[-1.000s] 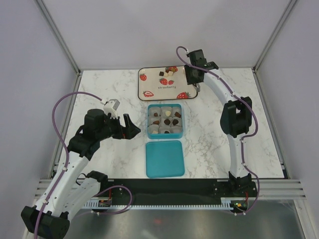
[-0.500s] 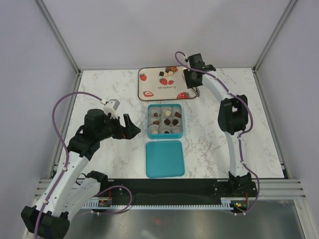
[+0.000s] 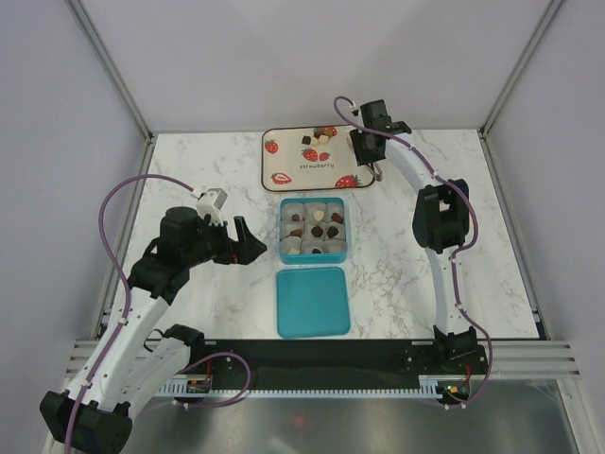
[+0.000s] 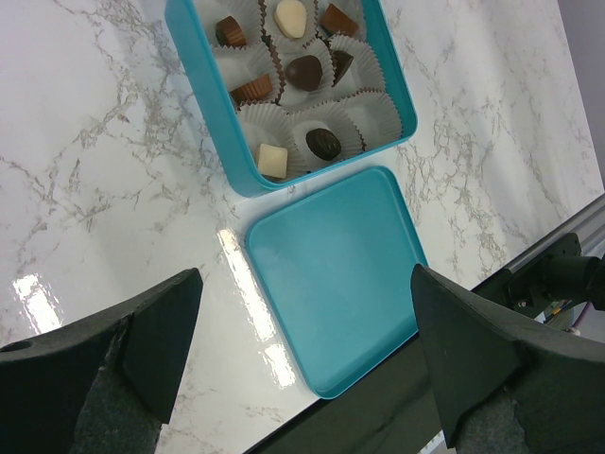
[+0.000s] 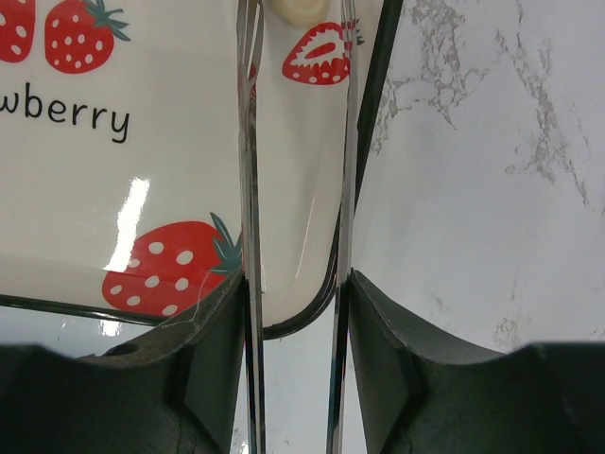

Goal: Pack the chocolate

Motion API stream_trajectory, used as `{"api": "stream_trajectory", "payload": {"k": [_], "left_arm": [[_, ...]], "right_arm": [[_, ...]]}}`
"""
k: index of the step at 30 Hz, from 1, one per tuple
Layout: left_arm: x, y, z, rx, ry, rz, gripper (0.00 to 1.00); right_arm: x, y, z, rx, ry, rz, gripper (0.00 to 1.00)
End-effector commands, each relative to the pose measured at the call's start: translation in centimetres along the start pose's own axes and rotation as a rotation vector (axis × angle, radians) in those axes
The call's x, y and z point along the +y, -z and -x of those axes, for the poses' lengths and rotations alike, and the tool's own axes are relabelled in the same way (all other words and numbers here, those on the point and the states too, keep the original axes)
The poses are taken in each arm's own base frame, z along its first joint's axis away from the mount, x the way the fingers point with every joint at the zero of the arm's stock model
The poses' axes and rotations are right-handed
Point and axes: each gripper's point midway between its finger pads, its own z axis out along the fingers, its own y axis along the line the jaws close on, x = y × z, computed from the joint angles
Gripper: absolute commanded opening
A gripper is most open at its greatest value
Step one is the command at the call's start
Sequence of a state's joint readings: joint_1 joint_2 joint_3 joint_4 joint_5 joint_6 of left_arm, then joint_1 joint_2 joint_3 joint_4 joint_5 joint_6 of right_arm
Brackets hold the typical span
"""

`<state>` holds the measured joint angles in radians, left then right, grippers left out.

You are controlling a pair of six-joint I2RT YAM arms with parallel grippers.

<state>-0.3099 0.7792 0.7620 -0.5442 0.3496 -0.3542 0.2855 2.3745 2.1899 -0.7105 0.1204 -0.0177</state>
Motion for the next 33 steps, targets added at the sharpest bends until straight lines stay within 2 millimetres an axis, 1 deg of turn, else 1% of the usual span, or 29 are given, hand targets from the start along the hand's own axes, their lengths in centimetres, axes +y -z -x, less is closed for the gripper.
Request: {"api": "stream_trajectory", "payload": {"k": [1,2,3,7,12,15,16,17,19,20,21,24,33], "left_arm": [[0.0,-0.1,0.1,-0.004,-0.032,-0.009,1.00],[0.0,-0.1,0.0,-0.001,-0.032,-0.010,1.00],[0.0,-0.1,0.1,-0.002,-0.033,-0.010,1.00],[0.0,-0.1,0.1,-0.002,-0.033,-0.009,1.00],[0.0,-0.2,0.0,0.002,-0.031,-0.007,1.00],[0.0,-0.2,0.0,0.002,-0.031,-0.007,1.00],[0.0,-0.1,0.0,-0.002,-0.032,-0.007,1.00],[0.0,-0.1,0.0,-0.002,-0.032,-0.007,1.00],[0.0,-0.1,0.0,0.000,-0.032,-0.008,1.00],[0.0,-0.1,0.0,-0.001,-0.032,-0.008,1.00],[-0.1,-0.1,0.0,-0.002,-0.031,-0.010,1.00],[-0.1,0.0,0.1,-0.003,-0.032,-0.010,1.00],[-0.1,0.0,0.1,-0.004,-0.032,-0.012,1.00]], "right_arm": [[-0.3,-0.5,1.4,-0.041,0.002,0.014,0.52],[-0.3,-0.8,1.2,-0.035,0.000,0.021,0.52],[0.2,-0.9,1.0,-0.030,0.001,0.045,0.52],[1.2,-1.1,0.4,-0.016,-0.002,0.097,0.50],[1.4,-0.7,0.0,-0.002,-0.008,0.111,0.48],[2.3,0.3,0.0,0.004,-0.018,0.161,0.47],[2.4,0.5,-0.2,0.011,-0.021,0.169,0.47],[2.6,1.2,0.0,0.007,-0.027,0.183,0.46],[2.7,1.7,-0.7,0.028,-0.027,0.196,0.46],[2.7,2.4,-0.5,0.022,-0.028,0.204,0.47],[3.0,2.7,-0.7,0.035,-0.050,0.209,0.46],[3.0,3.5,-1.0,0.048,-0.059,0.211,0.45],[2.9,6.1,-0.8,0.057,-0.100,0.213,0.44]]}}
